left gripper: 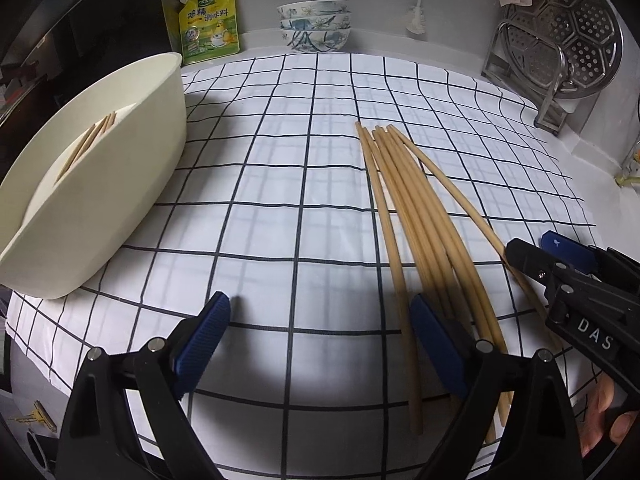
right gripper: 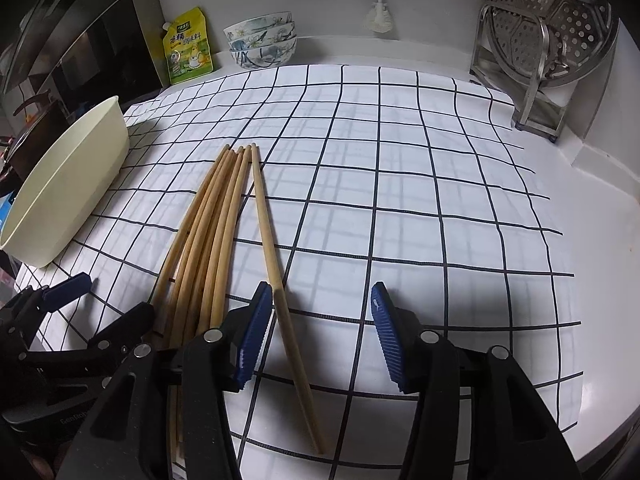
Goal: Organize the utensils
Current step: 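Lower both tools onto the chopstick bundle and close each on one chopstick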
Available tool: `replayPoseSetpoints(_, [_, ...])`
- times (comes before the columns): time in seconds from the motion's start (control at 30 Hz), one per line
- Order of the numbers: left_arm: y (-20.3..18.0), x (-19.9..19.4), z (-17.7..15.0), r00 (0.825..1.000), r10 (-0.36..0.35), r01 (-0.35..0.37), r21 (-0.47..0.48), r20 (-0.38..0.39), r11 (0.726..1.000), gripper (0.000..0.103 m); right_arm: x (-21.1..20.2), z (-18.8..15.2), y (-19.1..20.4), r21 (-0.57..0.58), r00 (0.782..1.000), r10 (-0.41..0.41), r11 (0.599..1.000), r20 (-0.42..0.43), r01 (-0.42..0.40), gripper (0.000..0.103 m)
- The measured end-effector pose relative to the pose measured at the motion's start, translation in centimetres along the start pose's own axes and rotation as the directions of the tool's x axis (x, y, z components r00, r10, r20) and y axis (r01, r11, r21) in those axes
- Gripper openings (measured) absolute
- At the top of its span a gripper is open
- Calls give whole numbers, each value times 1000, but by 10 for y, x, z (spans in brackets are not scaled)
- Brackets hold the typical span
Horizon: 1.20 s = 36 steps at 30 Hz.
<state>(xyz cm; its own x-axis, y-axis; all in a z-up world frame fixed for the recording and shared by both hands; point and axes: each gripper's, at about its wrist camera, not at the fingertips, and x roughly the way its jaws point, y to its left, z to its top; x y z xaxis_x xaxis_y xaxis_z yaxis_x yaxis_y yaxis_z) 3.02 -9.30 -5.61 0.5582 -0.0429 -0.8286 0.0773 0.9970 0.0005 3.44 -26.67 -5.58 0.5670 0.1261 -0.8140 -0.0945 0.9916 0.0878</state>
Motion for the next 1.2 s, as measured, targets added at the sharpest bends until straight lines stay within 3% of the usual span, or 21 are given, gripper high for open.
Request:
replayPoseSetpoints(0.33, [-3,13,14,999,32,-32,-2,-7,999,90,3,-1,8,-45,1000,-12,999,1,12,49])
replayPoseSetpoints(0.47, [-5,18,20,1000,22,-22,-4,-11,1000,84,6,-2,11,-68,1000,-27,997,-4,27,49])
replayPoseSetpoints(0.57, [-9,19,25,1000,9,-9,0,-10,1000,73,7,-4,15,-91,1000,-31,995,5,31,47])
replayPoseSetpoints(0.67, [-14,19,28,1000,-3,3,22,-3,1000,55,6,-5,20,-109,1000,-27,994,14,28,40])
replayPoseSetpoints(0.73, [-17,17,28,1000,-20,20,30,0,999,36,6,-5,23,-122,1000,-18,992,16,19,19])
replayPoseSetpoints(0.77, [-18,17,27,1000,-25,25,34,2,999,31,6,-5,25,-127,1000,-18,992,16,20,13])
replayPoseSetpoints(0.83, [-18,16,27,999,-37,37,35,-1,999,11,6,-5,27,-137,1000,-21,990,18,23,7])
replayPoseSetpoints(1.2, [-3,-2,22,989,-147,148,16,-13,989,7,-8,0,11,-35,996,58,998,63,-56,7])
